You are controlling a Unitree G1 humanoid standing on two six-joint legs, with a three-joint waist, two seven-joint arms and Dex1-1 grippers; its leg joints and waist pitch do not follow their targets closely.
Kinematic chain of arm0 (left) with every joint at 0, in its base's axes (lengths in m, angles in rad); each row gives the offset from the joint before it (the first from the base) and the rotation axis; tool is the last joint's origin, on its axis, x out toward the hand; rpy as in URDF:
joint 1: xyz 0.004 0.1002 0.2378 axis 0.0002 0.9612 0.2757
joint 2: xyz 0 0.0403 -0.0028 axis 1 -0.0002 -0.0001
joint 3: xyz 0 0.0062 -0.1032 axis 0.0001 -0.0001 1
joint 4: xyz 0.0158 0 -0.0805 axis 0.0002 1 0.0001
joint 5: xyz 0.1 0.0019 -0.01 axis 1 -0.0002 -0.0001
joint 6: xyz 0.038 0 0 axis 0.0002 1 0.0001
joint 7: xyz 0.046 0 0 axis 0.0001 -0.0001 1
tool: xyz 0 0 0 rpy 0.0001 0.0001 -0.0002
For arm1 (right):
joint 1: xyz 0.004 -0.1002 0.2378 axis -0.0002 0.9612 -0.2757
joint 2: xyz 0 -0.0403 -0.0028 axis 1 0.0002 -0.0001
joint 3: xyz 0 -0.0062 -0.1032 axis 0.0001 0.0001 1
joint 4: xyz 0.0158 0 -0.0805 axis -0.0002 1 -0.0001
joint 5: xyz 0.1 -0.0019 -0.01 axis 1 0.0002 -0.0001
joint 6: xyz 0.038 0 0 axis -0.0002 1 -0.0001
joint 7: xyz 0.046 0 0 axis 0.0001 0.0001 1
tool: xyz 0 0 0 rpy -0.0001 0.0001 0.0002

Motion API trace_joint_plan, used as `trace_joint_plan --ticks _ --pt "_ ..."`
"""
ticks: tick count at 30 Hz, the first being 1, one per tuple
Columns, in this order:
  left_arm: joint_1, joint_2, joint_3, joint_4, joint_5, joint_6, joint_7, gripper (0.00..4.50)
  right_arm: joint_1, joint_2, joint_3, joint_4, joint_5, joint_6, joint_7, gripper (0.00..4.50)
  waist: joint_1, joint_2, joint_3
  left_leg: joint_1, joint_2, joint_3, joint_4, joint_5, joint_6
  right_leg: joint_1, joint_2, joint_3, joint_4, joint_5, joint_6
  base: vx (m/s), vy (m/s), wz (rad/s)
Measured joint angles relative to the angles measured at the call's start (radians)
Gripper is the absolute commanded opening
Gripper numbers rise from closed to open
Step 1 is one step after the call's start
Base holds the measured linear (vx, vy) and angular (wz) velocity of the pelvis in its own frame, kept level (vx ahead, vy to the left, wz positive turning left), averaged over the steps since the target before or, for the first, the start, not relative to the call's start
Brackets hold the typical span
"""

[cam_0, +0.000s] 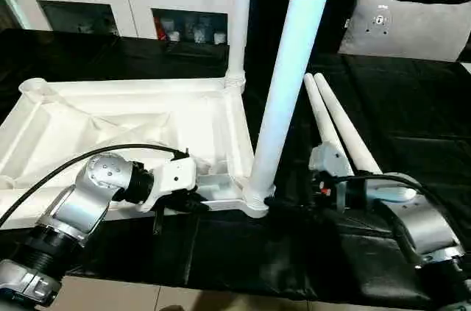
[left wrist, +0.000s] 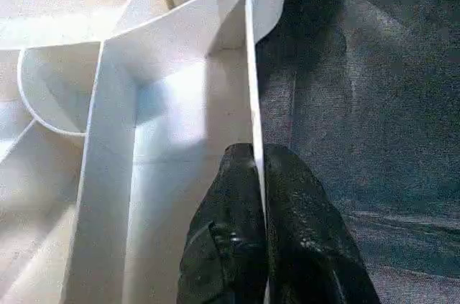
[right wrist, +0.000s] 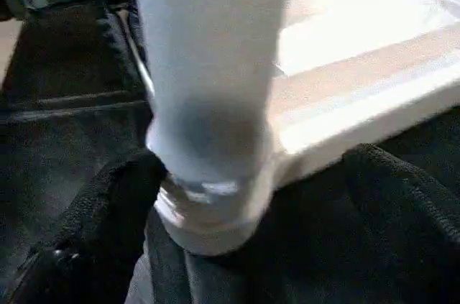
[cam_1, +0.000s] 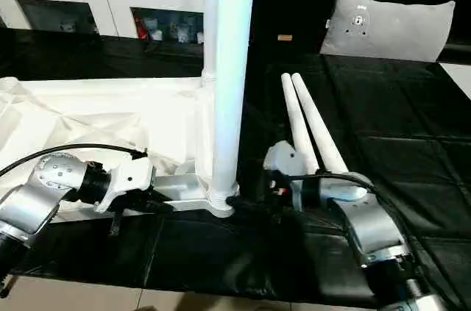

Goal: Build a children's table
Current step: Rotate leg to tighten

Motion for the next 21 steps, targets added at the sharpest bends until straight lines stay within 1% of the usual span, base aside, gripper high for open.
trace_joint_plan --ticks 6,7,8,11,12,13,16,21 --pt "0.0 -0.001 -0.013 -0.001 -0.009 -0.013 -0.028 0.0 -0.009 0.024 0.038 0.016 0.004 0.006 0.02 4.41 0.003 -0.001 -0.001 0.0 0.0 0.0 0.0 0.0 0.0 0.0 0.0 0.0 0.0 0.0 0.0 0.0 0.0 0.0" --pt "0.0 -0.001 -0.015 -0.002 -0.009 -0.013 -0.031 0.0 -0.009 0.025 0.038 0.019 0.004 0.01 0.025 4.15 0.003 -0.001 -0.001 0.0 0.0 0.0 0.001 0.001 0.001 0.0 0.0 0.0 0.0 0.0 0.0 0.0 0.0 0.0" --pt "0.0 -0.001 -0.016 -0.003 -0.01 -0.014 -0.032 0.0 -0.009 0.026 0.038 0.02 0.005 0.014 0.029 4.07 0.002 -0.001 -0.001 0.0 0.0 0.0 0.001 0.001 0.001 0.0 0.0 0.0 0.0 0.0 0.0 0.0 0.0 0.0" --pt "0.0 -0.001 -0.016 -0.003 -0.008 -0.014 -0.032 0.0 -0.015 0.035 0.038 0.036 0.02 0.039 0.043 4.01 0.001 -0.002 -0.001 0.001 0.0 0.0 0.001 0.001 0.001 0.001 0.0 0.0 0.001 0.0 -0.001 0.0 0.0 0.0" --pt "0.0 -0.001 -0.016 -0.003 -0.008 -0.014 -0.032 0.0 -0.018 0.036 0.038 0.04 0.023 0.044 0.046 3.88 0.001 -0.002 -0.001 0.0 0.0 0.0 0.001 0.001 0.001 0.001 0.0 0.0 0.001 0.0 -0.001 0.0 0.0 0.0" --pt "0.0 -0.001 -0.016 -0.003 -0.008 -0.014 -0.032 0.0 -0.019 0.036 0.038 0.04 0.024 0.05 0.049 3.65 0.001 -0.002 -0.001 0.0 0.0 0.0 0.001 0.001 0.001 0.001 0.0 0.0 0.001 0.0 -0.001 0.0 0.0 0.0" --pt "0.0 -0.001 -0.016 -0.003 -0.008 -0.014 -0.032 0.0 -0.02 0.036 0.043 0.04 0.031 0.06 0.058 3.55 0.001 -0.002 -0.001 0.0 0.0 0.0 0.001 0.001 0.001 0.001 0.0 0.0 0.001 0.0 -0.001 0.0 0.0 0.0" --pt "0.0 -0.001 -0.016 -0.003 -0.008 -0.014 -0.032 0.0 -0.02 0.036 0.046 0.04 0.037 0.071 0.068 2.99 0.001 -0.002 -0.001 0.0 0.0 0.0 0.001 0.001 0.001 0.001 0.0 0.0 0.001 0.0 -0.001 0.0 0.0 0.0"
